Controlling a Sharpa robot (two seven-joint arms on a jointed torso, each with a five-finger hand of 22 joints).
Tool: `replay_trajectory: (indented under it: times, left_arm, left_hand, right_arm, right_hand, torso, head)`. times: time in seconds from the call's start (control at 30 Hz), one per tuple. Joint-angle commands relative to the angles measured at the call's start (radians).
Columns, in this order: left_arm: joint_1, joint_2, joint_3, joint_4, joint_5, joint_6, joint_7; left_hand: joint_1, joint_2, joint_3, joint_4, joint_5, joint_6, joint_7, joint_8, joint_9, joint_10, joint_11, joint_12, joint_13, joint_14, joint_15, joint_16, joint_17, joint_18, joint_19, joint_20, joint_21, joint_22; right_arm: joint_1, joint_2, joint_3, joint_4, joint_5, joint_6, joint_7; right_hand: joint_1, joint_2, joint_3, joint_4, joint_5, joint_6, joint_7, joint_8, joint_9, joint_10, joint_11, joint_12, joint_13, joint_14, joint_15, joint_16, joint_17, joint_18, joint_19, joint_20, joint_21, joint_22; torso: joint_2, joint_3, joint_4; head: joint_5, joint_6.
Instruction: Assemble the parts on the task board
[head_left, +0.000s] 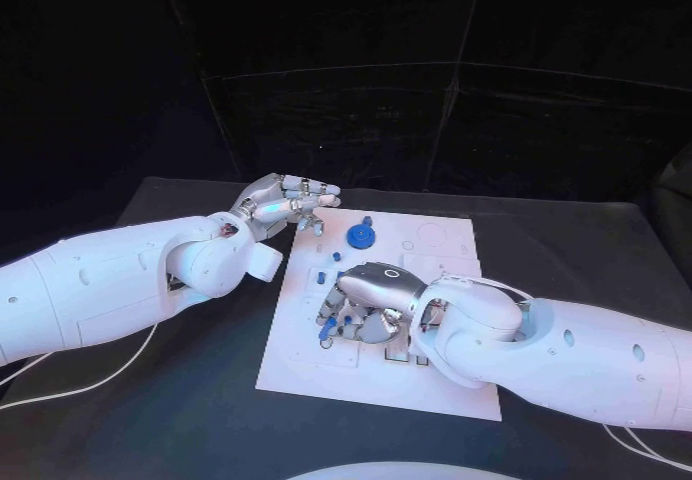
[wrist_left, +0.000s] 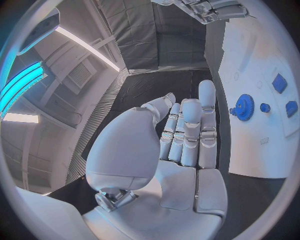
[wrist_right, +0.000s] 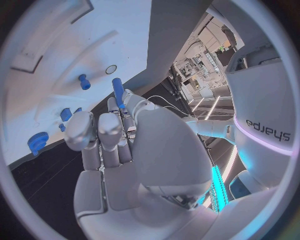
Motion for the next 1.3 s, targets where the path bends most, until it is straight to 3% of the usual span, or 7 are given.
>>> replay_trajectory:
  times: [0.03, 1.03, 1.3]
  left_arm:
    - [0.001, 0.002, 0.001, 0.000, 0.003, 0.001, 0.008]
    - [0.001, 0.001, 0.001, -0.001, 0.003, 0.003, 0.005]
    - [0.001, 0.000, 0.001, -0.001, 0.003, 0.004, 0.005]
  left_hand:
    - [-0.011, -0.001, -0.005, 0.004, 0.002, -0.007, 0.000, 0.007, -0.001, -0.007, 0.000, 0.005, -0.001, -0.005, 0.003, 0.000, 0.001, 0.012, -0.003, 0.001, -0.006, -0.002]
    - [-0.011, -0.001, -0.005, 0.004, 0.002, -0.007, 0.000, 0.007, -0.001, -0.007, 0.000, 0.005, -0.001, -0.005, 0.003, 0.000, 0.001, 0.012, -0.003, 0.001, -0.006, -0.002]
    - [-0.011, -0.001, -0.005, 0.004, 0.002, -0.007, 0.000, 0.007, -0.001, -0.007, 0.000, 0.005, -0.001, -0.005, 0.003, 0.000, 0.001, 0.012, -0.003, 0.001, -0.006, -0.002]
  right_arm:
    - [-0.002, 0.008, 0.000, -0.006, -0.074, 0.045, 0.001]
    - [-0.011, 0.037, -0.001, -0.021, -0.219, 0.131, -0.049]
    - [-0.015, 0.025, -0.001, 0.000, -0.234, 0.087, -0.036]
  right_hand:
    - [-0.009, -0.003, 0.008, 0.000, 0.006, -0.002, 0.004, -0.004, -0.001, 0.025, -0.021, -0.006, 0.000, 0.006, 0.005, 0.007, 0.000, -0.006, -0.001, 0.005, 0.003, 0.002]
    - [-0.017, -0.006, 0.012, -0.004, 0.007, 0.002, 0.002, -0.002, 0.000, 0.029, -0.023, -0.004, 0.001, 0.005, 0.005, 0.006, -0.002, -0.005, -0.003, 0.006, 0.003, 0.001]
    - [-0.021, -0.006, 0.015, -0.009, 0.008, 0.007, 0.001, 0.001, 0.001, 0.035, -0.025, -0.003, 0.002, 0.005, 0.003, 0.008, 0.000, -0.005, -0.002, 0.006, 0.004, 0.003]
  torso:
    - [0.000, -0.0009, 0.0005]
    - [0.000, -0.0008, 0.0001]
    - [0.000, 0.0001, -0.0010]
  head:
    - [0.000, -0.001]
    - [0.002, -0.009]
    - [0.000, -0.010]
